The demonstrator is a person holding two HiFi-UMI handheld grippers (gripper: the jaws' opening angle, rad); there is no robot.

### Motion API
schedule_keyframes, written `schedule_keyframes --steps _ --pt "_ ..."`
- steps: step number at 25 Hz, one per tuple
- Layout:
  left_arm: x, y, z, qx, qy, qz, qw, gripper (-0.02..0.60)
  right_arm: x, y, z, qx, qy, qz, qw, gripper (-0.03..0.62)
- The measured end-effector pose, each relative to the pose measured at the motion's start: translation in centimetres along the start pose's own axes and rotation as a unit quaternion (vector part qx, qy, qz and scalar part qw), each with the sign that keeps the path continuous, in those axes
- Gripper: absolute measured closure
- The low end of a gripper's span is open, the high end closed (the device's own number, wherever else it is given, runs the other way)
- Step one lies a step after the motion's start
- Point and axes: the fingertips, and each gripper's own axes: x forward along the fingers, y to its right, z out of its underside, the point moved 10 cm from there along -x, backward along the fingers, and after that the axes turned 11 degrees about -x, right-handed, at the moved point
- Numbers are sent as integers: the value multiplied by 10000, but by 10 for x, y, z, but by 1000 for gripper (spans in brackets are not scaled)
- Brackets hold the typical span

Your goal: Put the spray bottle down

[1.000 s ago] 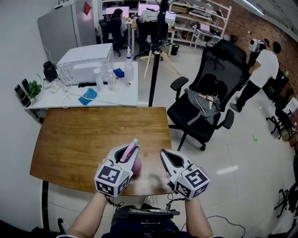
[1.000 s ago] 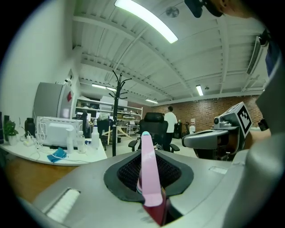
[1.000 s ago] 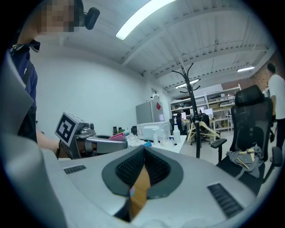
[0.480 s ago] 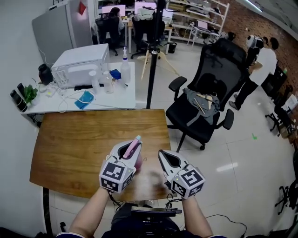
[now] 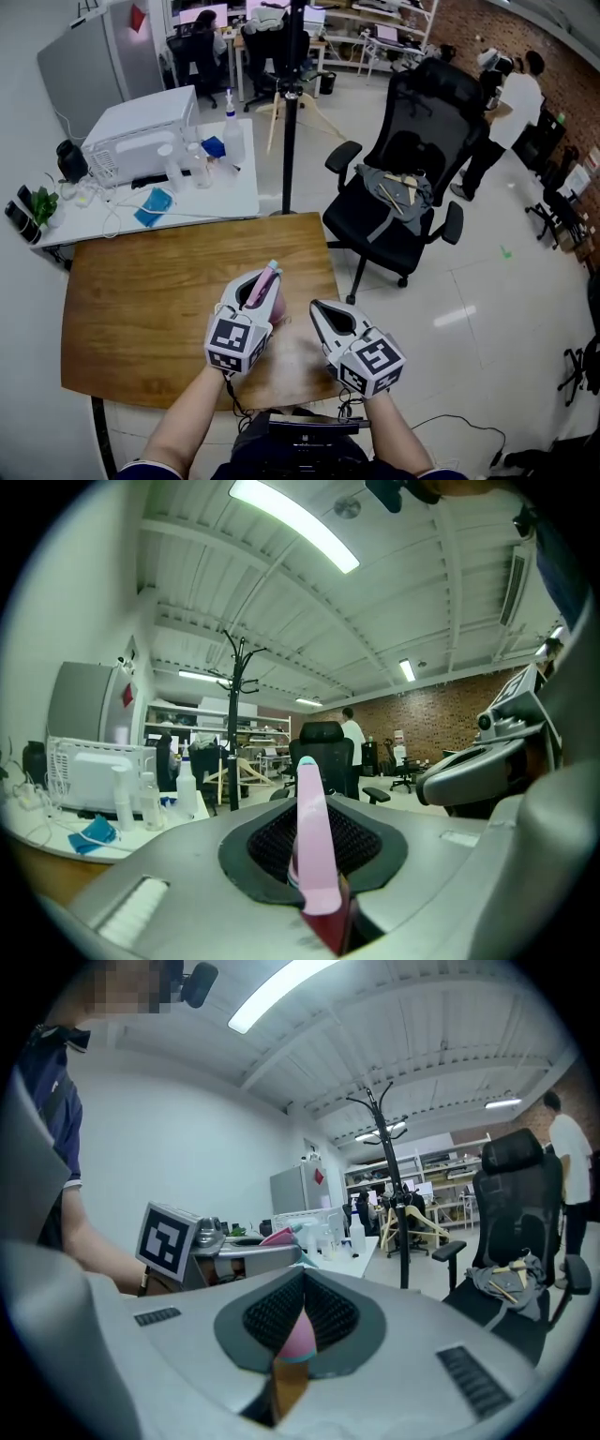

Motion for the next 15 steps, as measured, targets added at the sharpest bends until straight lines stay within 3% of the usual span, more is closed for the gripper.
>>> schedule_keyframes --steps 6,15 --pt "27 -5 20 234 -31 81 9997 505 -6 5 4 27 -103 156 9998 591" --pt "48 -14 60 296 -63 -244 9992 503 -13 5 9 -10 -328 252 9991 591"
